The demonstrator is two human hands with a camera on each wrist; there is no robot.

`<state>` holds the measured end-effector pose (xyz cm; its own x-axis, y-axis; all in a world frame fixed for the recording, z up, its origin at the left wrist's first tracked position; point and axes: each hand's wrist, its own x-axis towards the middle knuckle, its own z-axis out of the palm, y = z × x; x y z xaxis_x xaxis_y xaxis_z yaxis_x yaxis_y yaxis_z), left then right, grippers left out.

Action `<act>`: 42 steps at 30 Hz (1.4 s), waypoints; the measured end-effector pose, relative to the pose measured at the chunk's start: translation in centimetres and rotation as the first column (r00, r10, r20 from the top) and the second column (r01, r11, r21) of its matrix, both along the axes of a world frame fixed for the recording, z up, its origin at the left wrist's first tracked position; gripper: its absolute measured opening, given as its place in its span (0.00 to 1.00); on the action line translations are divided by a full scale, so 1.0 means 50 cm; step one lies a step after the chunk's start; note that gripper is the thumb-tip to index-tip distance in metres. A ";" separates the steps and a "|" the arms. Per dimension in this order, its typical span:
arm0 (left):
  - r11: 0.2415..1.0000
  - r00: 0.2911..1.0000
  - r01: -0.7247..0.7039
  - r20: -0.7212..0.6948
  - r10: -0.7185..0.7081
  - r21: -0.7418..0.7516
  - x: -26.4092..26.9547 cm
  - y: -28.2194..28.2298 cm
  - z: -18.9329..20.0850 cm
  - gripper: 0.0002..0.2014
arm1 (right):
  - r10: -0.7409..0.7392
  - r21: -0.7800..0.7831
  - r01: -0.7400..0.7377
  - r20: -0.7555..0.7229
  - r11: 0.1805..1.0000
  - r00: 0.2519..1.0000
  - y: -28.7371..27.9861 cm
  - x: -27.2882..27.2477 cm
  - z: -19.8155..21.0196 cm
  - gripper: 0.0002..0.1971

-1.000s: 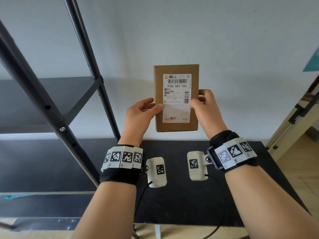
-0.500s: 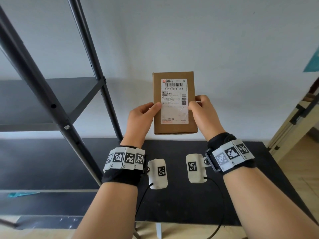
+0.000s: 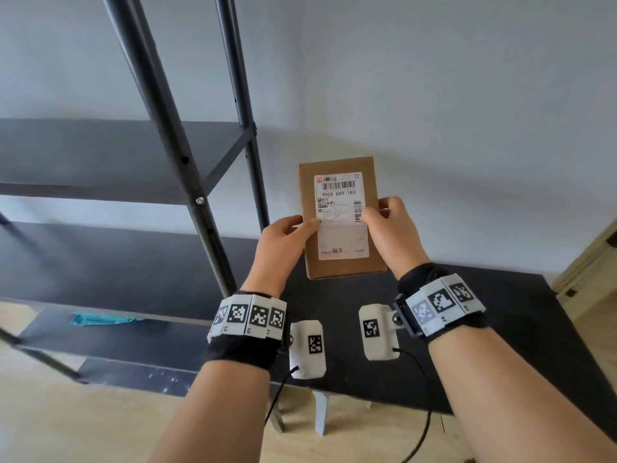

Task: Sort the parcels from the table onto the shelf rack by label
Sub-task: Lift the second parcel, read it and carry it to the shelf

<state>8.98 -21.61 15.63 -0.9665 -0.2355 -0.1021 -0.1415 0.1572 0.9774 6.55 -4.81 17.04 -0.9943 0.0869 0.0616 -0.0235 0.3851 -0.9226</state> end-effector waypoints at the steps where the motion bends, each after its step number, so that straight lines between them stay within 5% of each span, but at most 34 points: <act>1: 1.000 1.000 -0.010 0.004 0.010 0.003 0.014 -0.014 -0.003 0.25 | 0.005 -0.001 -0.005 0.006 1.000 1.000 -0.014 0.011 -0.002 0.11; 7: 1.000 0.999 -0.017 0.041 0.017 -0.006 0.137 -0.103 -0.014 0.23 | 0.011 0.023 -0.011 0.022 1.000 1.000 -0.107 0.112 -0.018 0.18; 16: 0.999 0.996 -0.045 0.080 0.042 0.026 0.385 -0.259 -0.035 0.15 | 0.064 0.026 -0.066 0.078 0.997 0.995 -0.269 0.337 -0.045 0.14; 24: 0.973 0.968 -0.230 0.109 0.225 0.031 0.547 -0.475 -0.040 0.10 | 0.246 -0.031 -0.244 0.101 0.969 0.964 -0.501 0.456 -0.055 0.17; 40: 0.808 0.799 -0.589 0.129 0.587 -0.032 0.583 -0.998 -0.067 0.07 | 0.642 0.003 -0.654 0.187 0.756 0.743 -1.109 0.372 -0.092 0.17; 42: 0.768 0.759 -0.638 0.126 0.639 -0.053 0.575 -1.064 -0.067 0.13 | 0.671 -0.004 -0.683 0.191 0.731 0.717 -1.186 0.357 -0.093 0.18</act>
<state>37.71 -74.81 12.29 -0.5696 -0.7944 -0.2108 -0.3355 -0.0094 0.9420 24.39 -64.12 12.38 -0.7807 -0.6112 -0.1301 -0.1486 0.3838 -0.9114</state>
